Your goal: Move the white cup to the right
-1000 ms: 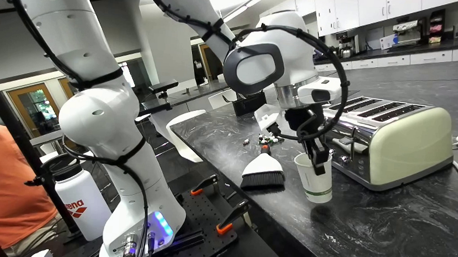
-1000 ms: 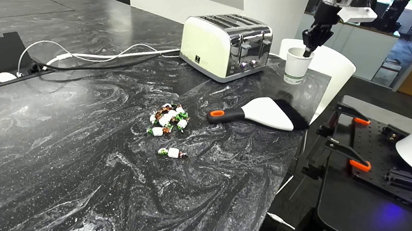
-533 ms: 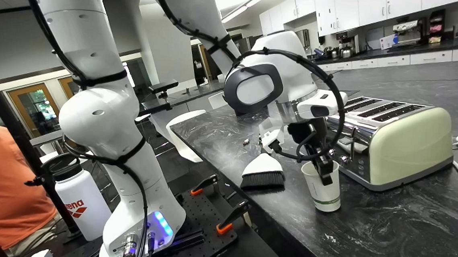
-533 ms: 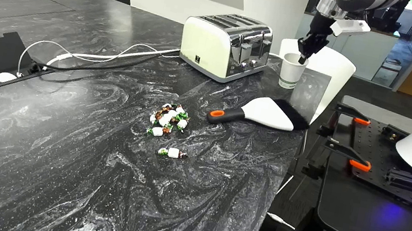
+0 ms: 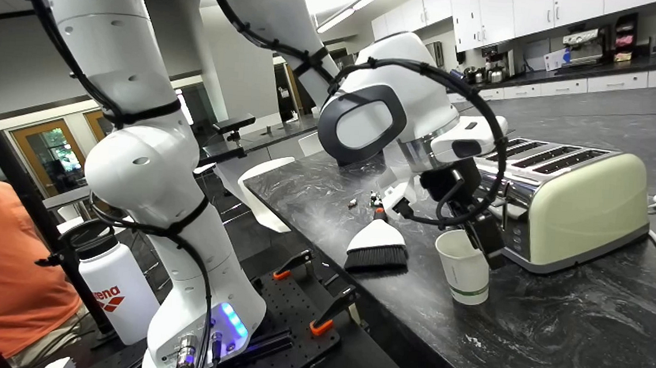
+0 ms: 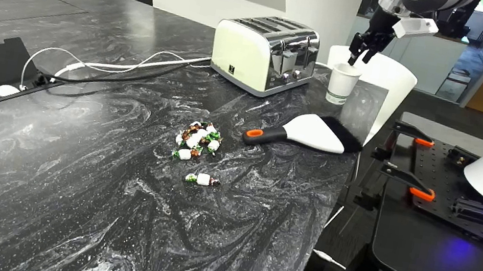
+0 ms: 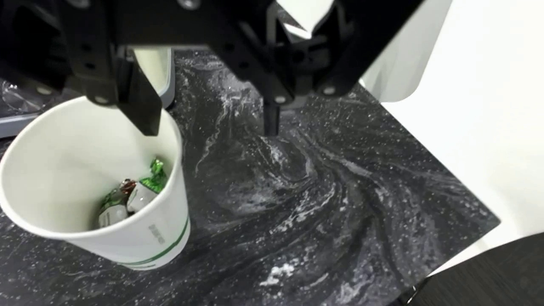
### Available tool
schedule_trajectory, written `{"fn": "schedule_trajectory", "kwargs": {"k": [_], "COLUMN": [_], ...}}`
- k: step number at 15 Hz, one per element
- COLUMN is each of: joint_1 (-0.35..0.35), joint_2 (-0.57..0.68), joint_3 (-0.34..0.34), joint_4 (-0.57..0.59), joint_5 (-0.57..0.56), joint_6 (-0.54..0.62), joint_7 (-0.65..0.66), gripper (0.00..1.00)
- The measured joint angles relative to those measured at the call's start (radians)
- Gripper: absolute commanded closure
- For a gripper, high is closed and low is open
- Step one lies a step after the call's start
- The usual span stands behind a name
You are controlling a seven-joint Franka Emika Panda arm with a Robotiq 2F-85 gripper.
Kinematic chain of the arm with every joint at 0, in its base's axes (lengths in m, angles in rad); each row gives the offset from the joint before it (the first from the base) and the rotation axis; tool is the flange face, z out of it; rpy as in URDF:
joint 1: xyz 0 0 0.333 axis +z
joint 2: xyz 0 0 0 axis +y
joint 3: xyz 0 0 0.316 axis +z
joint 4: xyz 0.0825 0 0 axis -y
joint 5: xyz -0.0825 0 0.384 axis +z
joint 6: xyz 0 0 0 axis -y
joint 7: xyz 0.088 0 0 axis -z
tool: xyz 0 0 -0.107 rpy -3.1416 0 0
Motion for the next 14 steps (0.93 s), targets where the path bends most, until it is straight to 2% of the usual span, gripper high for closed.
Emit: {"fn": "schedule_trajectory", "kwargs": {"k": [2,4,6,7,8,10,14], "joint_1": [-0.001,-0.007,0.01,0.062,0.117,0.16,0.127], "joint_2": [-0.064,-0.161,-0.274,-0.331,-0.393,-0.514,-0.715], "joint_3": [-0.046,-0.062,-0.061,-0.09,-0.117,-0.12,-0.023], "joint_4": [-0.01,-0.036,-0.073,-0.074,-0.065,-0.053,-0.056], "joint_5": [-0.102,-0.159,-0.138,-0.113,-0.104,-0.113,-0.096], "joint_6": [0.0,0.0,-0.003,-0.035,-0.089,-0.239,-0.538], "joint_7": [-0.002,-0.032,-0.127,-0.178,-0.216,-0.257,-0.362], "gripper": [0.0,0.0,0.0,0.0,0.0,0.0,0.0]}}
